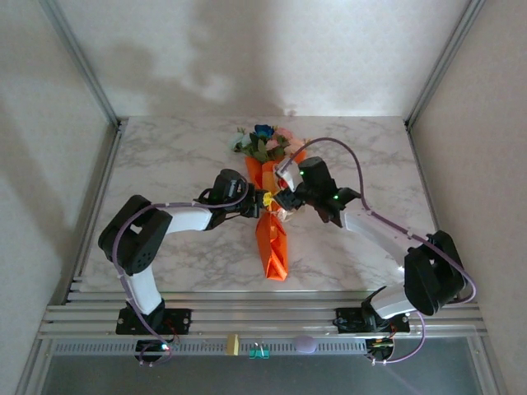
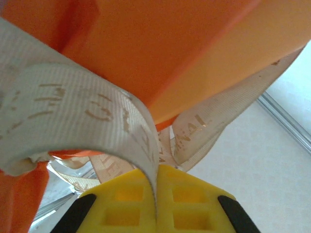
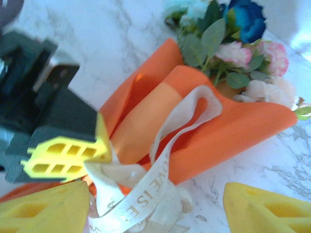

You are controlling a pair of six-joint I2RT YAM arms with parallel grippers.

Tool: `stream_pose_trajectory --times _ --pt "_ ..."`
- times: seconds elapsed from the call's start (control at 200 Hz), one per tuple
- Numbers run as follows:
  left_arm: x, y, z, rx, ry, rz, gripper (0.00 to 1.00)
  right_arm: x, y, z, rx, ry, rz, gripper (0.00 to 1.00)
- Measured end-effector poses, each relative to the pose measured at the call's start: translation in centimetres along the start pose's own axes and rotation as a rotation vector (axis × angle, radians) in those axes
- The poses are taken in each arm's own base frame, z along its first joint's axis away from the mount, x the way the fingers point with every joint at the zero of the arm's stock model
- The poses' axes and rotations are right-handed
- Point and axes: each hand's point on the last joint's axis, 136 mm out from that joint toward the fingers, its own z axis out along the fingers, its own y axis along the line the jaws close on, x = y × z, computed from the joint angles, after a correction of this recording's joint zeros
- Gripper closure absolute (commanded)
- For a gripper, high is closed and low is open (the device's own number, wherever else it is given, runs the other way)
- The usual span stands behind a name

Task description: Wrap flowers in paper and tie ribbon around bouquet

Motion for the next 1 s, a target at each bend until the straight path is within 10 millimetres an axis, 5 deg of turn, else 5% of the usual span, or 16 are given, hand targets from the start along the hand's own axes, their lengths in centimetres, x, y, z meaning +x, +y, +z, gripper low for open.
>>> stream_pose_trajectory --times 0.225,0.445,0.606,0.731,1.001 --pt "-0.1 0.0 0.1 -0.004 -0.002 0.005 1.0 1.3 -2.6 0.5 -0.034 -0.006 0.208 0.19" --pt "0.0 -0.2 0.2 -0.005 -0.002 0.009 1.0 4.2 -2.0 2.6 -0.197 0.043 0.344 0.17" --pt "0.0 -0.1 0.2 -0.01 -0.004 0.014 1.0 4.2 -2.2 4.4 -0.309 0.085 0.428 0.16" --pt "-0.1 0.0 0.2 -0.015 -0.006 0.014 1.0 3.8 -2.2 5.9 -0.396 0.124 0.503 0.01" --pt "0.0 -0.1 0.3 -0.018 -0.004 0.014 1.0 4.9 -0.9 6.1 -0.495 0.218 0.609 0.07"
